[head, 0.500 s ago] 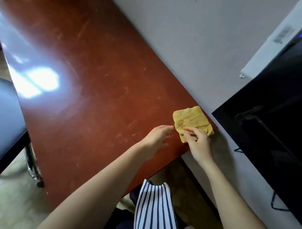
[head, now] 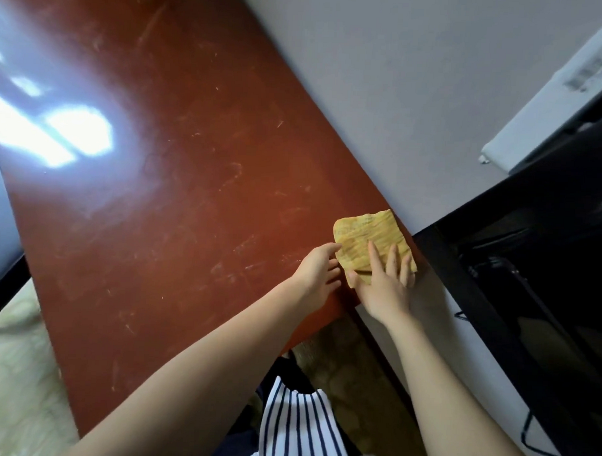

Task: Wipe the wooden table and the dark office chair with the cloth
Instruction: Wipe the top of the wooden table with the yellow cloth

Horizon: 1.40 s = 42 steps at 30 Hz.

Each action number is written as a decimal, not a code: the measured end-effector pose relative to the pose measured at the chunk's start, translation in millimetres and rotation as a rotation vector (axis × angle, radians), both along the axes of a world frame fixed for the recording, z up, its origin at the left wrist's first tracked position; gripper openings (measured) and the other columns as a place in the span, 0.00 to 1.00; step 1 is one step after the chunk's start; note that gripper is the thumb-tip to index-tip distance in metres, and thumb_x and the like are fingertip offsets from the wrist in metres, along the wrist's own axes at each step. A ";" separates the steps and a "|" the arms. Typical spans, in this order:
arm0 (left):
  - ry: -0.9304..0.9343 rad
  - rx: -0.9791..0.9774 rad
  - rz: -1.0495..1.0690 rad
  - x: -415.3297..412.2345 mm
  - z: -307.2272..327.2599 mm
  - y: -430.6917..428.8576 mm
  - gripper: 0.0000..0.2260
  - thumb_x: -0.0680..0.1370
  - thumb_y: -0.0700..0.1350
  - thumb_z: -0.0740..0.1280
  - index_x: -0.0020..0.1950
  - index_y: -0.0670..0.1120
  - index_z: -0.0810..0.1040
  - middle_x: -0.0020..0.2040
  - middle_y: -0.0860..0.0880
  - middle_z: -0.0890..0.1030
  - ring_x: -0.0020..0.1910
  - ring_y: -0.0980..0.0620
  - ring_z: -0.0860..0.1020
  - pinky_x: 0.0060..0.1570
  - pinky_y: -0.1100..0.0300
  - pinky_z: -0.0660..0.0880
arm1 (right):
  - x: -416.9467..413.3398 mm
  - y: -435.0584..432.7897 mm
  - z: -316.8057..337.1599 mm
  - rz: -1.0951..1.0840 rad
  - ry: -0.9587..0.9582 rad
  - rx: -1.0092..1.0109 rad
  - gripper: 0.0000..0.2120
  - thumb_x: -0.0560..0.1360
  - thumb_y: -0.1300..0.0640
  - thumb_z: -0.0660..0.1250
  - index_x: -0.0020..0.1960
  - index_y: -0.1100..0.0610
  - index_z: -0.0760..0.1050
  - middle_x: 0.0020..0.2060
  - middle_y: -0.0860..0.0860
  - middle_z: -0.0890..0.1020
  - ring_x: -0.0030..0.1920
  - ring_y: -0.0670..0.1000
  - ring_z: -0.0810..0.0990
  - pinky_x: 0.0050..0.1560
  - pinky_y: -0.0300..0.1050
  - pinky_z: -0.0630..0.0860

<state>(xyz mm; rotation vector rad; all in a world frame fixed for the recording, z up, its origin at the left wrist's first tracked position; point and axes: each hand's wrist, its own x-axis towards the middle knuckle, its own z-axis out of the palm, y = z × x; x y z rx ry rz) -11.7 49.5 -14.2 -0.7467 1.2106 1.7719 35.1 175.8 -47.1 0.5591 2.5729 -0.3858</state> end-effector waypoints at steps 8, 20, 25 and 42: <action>-0.055 0.023 -0.009 0.9 6.2 -6.2 0.25 0.78 0.48 0.64 0.73 0.43 0.63 0.70 0.41 0.68 0.68 0.42 0.68 0.64 0.52 0.67 | 2.3 -23.2 10.8 -0.043 -0.027 -0.013 0.30 0.78 0.36 0.51 0.77 0.42 0.48 0.78 0.54 0.46 0.76 0.61 0.40 0.73 0.60 0.42; 0.021 -0.051 -0.099 42.8 8.8 -79.5 0.14 0.79 0.45 0.61 0.64 0.44 0.69 0.63 0.46 0.72 0.48 0.48 0.78 0.39 0.58 0.77 | 72.1 -93.3 4.8 -0.252 0.252 -0.214 0.24 0.79 0.38 0.53 0.70 0.45 0.69 0.64 0.48 0.71 0.60 0.53 0.65 0.56 0.46 0.65; 0.107 -0.118 -0.102 61.9 -1.3 -104.4 0.19 0.80 0.44 0.60 0.71 0.46 0.68 0.63 0.47 0.75 0.48 0.50 0.78 0.54 0.54 0.72 | 79.6 -94.0 4.1 -0.611 0.447 -0.388 0.18 0.78 0.50 0.64 0.67 0.51 0.72 0.63 0.53 0.70 0.62 0.55 0.70 0.59 0.49 0.71; 0.760 -0.327 -0.367 99.1 26.2 -172.7 0.22 0.75 0.41 0.69 0.67 0.53 0.69 0.65 0.54 0.73 0.59 0.55 0.75 0.59 0.58 0.73 | 62.3 -151.1 55.4 -1.292 0.596 -1.125 0.30 0.74 0.67 0.66 0.73 0.52 0.63 0.64 0.54 0.72 0.57 0.54 0.75 0.59 0.50 0.75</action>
